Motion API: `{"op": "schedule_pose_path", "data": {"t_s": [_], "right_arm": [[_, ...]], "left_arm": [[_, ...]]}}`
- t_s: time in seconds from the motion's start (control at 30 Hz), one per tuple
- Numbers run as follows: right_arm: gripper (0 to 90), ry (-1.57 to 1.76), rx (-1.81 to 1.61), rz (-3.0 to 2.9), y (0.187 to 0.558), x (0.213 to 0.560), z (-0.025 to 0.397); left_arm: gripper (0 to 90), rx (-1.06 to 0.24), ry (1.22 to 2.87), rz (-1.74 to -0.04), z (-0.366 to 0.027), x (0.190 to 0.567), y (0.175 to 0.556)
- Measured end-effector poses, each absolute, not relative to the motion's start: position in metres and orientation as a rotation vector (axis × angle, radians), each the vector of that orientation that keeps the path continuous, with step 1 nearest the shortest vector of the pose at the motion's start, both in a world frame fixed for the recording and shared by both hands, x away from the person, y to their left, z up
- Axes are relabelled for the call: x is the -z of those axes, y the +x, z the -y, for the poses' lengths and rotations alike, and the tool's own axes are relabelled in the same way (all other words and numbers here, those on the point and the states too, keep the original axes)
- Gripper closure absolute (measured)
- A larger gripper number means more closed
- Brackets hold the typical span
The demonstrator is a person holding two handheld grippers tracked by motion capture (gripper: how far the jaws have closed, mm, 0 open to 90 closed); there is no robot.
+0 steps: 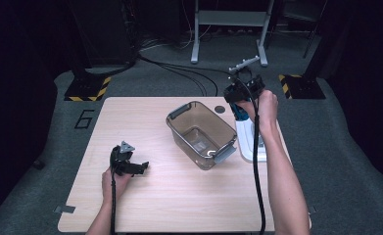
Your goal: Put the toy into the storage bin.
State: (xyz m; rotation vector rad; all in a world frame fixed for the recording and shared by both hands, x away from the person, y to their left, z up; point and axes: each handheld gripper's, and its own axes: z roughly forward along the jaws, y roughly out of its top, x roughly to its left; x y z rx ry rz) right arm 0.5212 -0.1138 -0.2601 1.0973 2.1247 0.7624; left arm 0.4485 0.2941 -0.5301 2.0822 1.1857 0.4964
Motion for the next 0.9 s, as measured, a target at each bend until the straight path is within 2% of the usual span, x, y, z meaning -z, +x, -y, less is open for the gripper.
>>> {"op": "schedule_pose_path", "data": {"t_s": [0.47, 0.9], "right_arm": [[24.2, 1.035, -0.832, -2.197, 0.509, 0.245, 0.086], [24.2, 0.970, -0.912, -2.275, 0.503, 0.258, 0.063]], "left_arm": [[1.5, -0.496, 2.082, -1.186, -0.294, 0.530, 0.449], [1.6, -0.496, 2.082, -1.186, -0.294, 0.530, 0.448]]}}
